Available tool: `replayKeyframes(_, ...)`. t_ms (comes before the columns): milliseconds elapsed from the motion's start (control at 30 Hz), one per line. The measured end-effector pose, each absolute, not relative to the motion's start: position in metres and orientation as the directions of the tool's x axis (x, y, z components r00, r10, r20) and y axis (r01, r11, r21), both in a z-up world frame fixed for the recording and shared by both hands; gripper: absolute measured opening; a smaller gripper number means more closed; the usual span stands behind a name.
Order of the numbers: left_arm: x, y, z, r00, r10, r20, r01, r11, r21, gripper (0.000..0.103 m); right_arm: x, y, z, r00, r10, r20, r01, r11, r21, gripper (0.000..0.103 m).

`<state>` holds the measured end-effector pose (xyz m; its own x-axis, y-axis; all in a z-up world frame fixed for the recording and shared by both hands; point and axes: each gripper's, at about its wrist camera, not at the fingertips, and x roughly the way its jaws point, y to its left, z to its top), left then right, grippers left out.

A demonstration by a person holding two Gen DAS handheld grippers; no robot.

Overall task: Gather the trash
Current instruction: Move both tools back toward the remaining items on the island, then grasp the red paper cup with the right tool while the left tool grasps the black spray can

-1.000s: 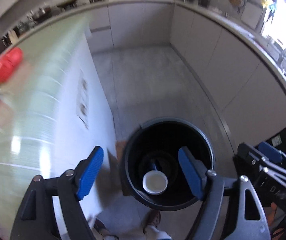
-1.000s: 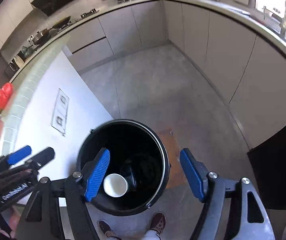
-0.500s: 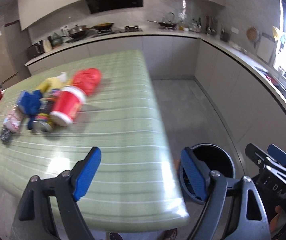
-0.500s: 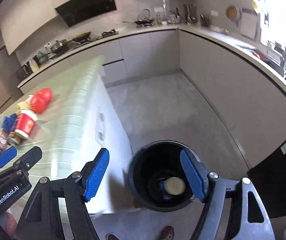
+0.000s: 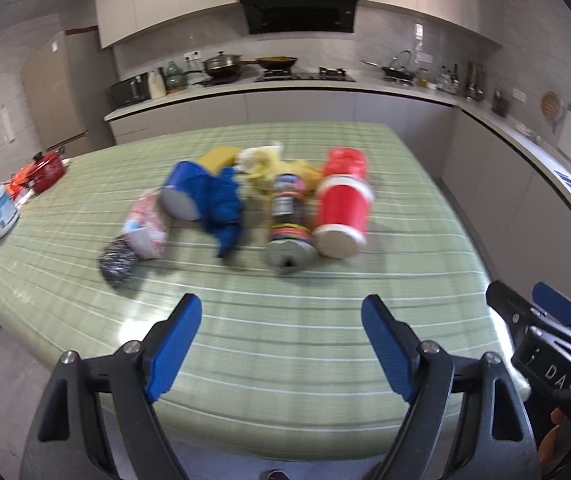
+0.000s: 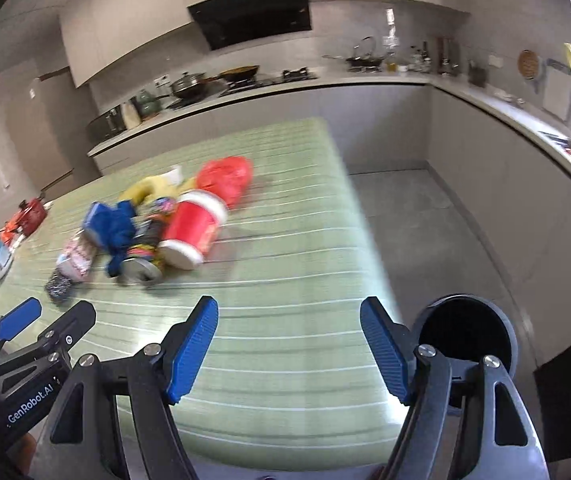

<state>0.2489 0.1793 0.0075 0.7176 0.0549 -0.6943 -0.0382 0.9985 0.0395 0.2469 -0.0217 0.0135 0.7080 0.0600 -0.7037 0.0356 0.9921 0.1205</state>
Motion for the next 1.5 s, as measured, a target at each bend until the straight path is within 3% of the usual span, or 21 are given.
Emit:
replayKeyframes(567, 0.307, 0.238, -0.002, 0.701, 0.146, -0.698, -0.178, 0.984, 0.027, 0.084, 0.330, 0.057, 0.010, 0.692, 0.167, -0.703, -0.115, 0.986, 0.121, 0.075)
replayKeyframes(1500, 0.404, 0.252, -0.028, 0.653, 0.038, -0.757, -0.025, 0.999, 0.029, 0.084, 0.440, 0.088, -0.051, 0.600, 0.081, -0.796, 0.011, 0.994, 0.109, 0.075)
